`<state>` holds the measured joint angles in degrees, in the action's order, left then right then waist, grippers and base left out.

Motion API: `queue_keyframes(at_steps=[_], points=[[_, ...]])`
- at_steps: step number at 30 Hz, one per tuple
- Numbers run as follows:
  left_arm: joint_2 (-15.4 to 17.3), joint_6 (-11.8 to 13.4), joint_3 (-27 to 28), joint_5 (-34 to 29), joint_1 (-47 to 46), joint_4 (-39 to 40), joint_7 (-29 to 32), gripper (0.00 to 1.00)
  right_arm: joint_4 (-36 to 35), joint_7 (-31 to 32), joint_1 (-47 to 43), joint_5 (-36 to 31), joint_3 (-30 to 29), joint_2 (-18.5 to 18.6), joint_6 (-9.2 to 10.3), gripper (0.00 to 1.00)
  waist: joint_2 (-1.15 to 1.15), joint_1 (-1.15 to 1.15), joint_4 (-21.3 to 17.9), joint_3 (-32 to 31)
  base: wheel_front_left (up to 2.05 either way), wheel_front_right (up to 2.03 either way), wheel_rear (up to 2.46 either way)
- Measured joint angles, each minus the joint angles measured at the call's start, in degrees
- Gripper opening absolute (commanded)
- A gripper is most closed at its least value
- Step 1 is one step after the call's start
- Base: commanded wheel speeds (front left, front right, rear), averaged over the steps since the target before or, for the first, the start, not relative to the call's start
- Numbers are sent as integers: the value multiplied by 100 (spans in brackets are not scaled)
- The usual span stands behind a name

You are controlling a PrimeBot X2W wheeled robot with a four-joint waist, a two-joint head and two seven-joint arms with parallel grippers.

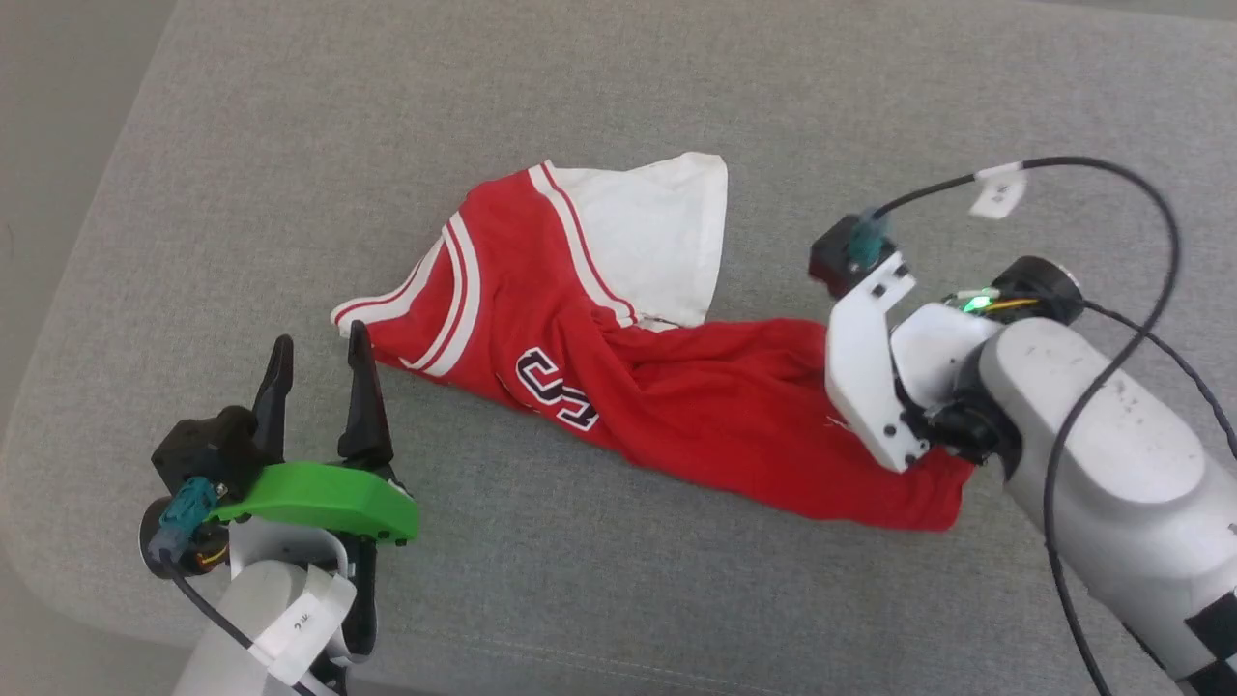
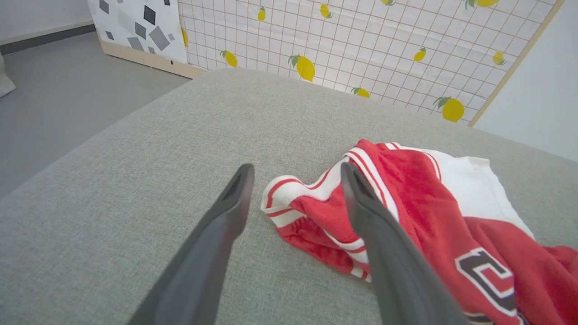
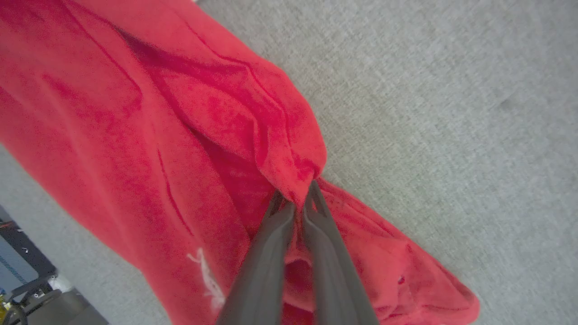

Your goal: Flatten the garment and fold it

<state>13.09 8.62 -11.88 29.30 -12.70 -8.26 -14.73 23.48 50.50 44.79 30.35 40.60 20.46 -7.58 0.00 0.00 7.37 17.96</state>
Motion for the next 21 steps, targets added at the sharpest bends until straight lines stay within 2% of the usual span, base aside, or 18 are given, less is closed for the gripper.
queue_keyframes(at_steps=[8, 14, 17, 21], points=[[56, -7, 22, 2, 52, -26, 10, 100, -26, -932, -299, 104, -1581, 156, 0, 0, 0, 0, -178, -341, 0, 0, 0], [121, 4, 53, 30, 246, 19, 54, 100, -399, -946, -1686, -67, -3003, 441, 1, 0, 0, 0, -401, -577, 0, 0, 0], [129, 9, 55, 52, 287, 53, 67, 100, -760, -747, -2543, -82, -3530, 328, 1, 0, 0, 0, -496, -650, 0, 0, 0], [130, 9, 46, 81, 300, 77, 112, 100, -1386, -249, -3804, -98, -4061, -151, 0, 0, 0, 0, -589, -727, 0, 0, 0]])
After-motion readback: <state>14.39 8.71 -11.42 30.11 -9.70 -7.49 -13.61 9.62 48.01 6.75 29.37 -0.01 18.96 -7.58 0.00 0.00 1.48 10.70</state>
